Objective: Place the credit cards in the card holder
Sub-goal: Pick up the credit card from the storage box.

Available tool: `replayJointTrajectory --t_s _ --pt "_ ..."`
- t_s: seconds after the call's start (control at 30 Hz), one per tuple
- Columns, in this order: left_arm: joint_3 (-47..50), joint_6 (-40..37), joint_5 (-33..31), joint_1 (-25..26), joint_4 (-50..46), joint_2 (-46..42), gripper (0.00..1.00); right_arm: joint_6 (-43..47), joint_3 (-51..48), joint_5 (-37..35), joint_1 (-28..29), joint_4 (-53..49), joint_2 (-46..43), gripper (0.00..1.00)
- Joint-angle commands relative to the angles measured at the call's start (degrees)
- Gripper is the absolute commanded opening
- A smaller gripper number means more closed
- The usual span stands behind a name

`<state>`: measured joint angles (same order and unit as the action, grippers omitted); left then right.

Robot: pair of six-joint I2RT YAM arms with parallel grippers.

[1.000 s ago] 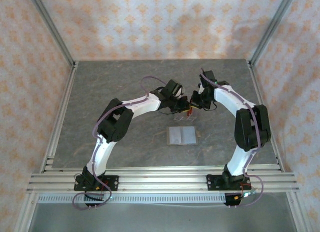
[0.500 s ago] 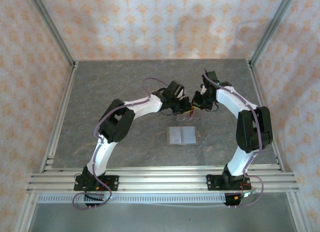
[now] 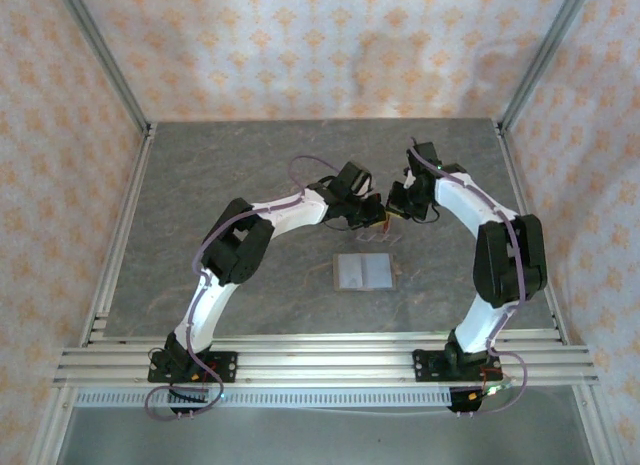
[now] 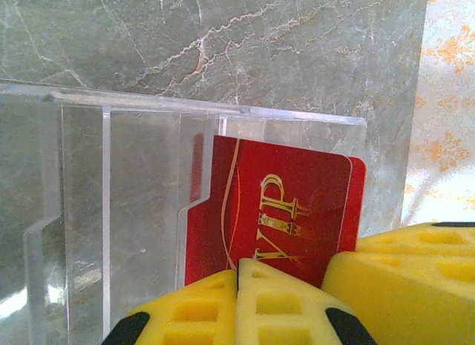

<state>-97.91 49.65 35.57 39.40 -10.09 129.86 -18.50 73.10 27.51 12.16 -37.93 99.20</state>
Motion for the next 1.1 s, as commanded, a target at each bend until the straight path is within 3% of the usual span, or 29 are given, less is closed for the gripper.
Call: replayJointTrajectory --t_s 0.0,0.53,1.07 --pt "-0.44 -0.73 -2.43 1.21 -4.41 2.94 0.02 -0.98 -0.52 1.37 -0.23 0.23 -2.95 0.09" --pt "-1.67 -1.41 -3.14 1.38 -6.28 3.86 0.02 -0.48 -0.75 0.33 -0.22 -1.22 -4.0 0.0" --pt "-1.79 -1.4 -3.5 1.3 -6.75 3.64 0.02 0.35 -1.04 -4.39 -0.35 -4.45 -9.44 0.0"
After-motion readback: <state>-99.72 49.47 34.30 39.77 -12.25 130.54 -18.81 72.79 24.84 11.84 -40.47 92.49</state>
